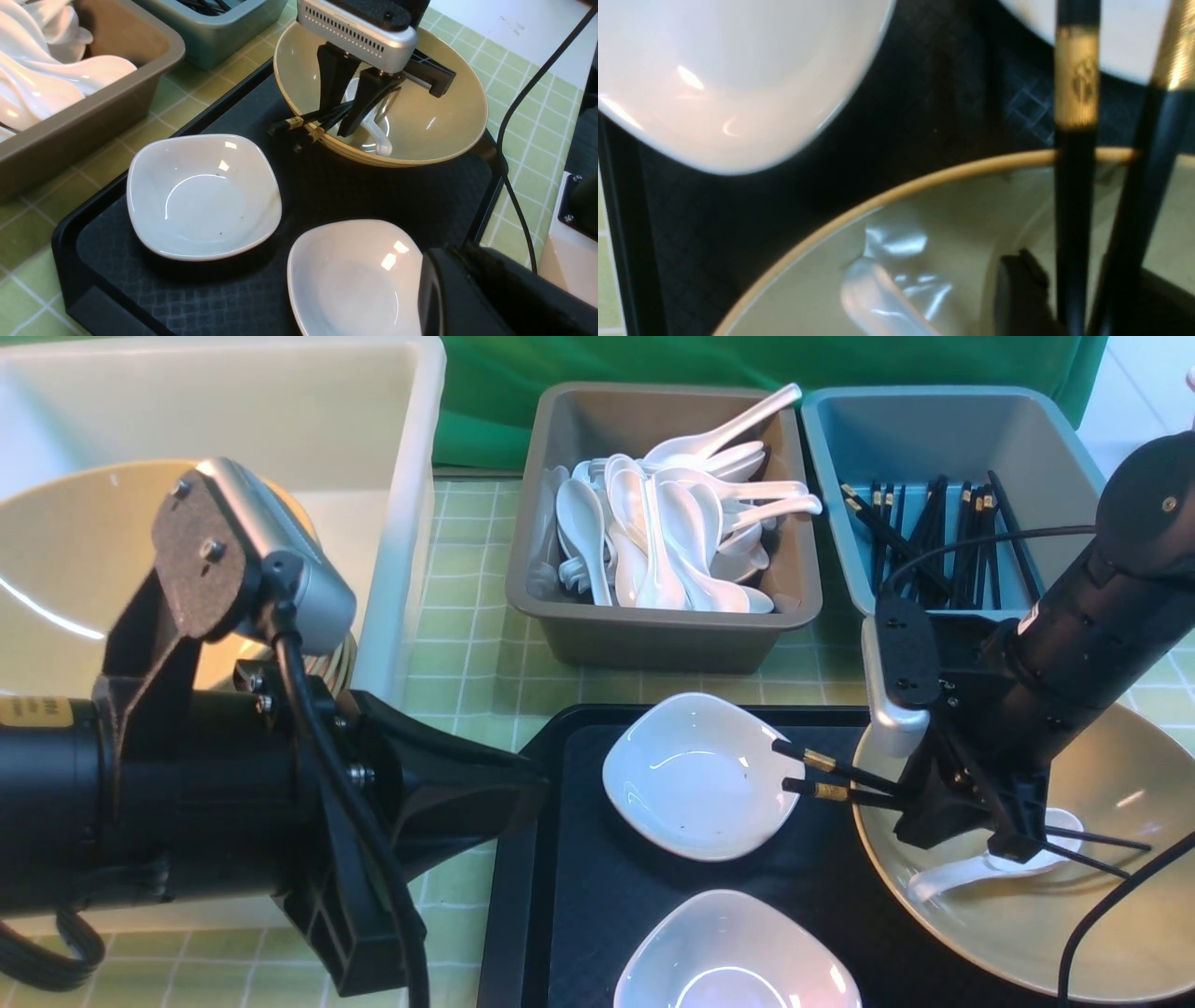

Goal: On green table put chopsticks spoon bowls plates into blue grey white boxes.
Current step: 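Move the grippers toward the tableware on the black tray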

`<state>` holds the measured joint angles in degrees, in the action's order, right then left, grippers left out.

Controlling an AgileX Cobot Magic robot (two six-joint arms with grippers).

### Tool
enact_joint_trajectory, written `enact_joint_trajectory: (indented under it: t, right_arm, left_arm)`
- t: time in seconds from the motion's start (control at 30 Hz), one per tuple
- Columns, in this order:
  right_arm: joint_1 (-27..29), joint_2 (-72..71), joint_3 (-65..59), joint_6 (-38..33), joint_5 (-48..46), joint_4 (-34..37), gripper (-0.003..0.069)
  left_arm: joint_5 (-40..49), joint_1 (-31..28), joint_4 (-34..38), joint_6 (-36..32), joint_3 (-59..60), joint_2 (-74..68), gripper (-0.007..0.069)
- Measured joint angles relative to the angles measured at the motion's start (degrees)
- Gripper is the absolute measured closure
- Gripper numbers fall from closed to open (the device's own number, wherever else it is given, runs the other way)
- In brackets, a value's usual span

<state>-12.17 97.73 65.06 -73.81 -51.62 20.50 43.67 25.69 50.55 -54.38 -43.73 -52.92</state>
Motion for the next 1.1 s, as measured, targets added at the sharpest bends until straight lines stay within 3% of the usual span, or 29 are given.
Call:
enact_joint_trajectory:
  t: [0.13, 0.5, 0.6, 0.83, 1.1]
  right_arm:
    - [0.0, 0.0, 0.0, 0.2, -2.1, -0.4, 0.0320]
    - [0.4, -1.8, 0.0, 0.4, -1.8, -1.2, 0.0317]
    - [1.3, -1.8, 0.0, 0.6, -1.6, -1.2, 0.0358]
    - [2.5, -2.0, 0.1, 1.7, -1.4, -0.6, 0.0590]
    - [2.5, -2.0, 0.1, 1.8, -1.5, 0.0, 0.0596]
  left_arm:
    - [0.1, 0.0, 0.0, 0.0, 0.0, 0.0, 0.0626]
    - [1.8, 0.0, 0.0, 0.0, 0.0, 0.0, 0.0626]
    - [1.9, 0.0, 0.0, 0.0, 0.0, 0.0, 0.0626]
    - [2.2, 0.0, 0.0, 0.0, 0.0, 0.0, 0.0626]
    - [2.9, 0.0, 0.0, 0.0, 0.0, 0.0, 0.0626]
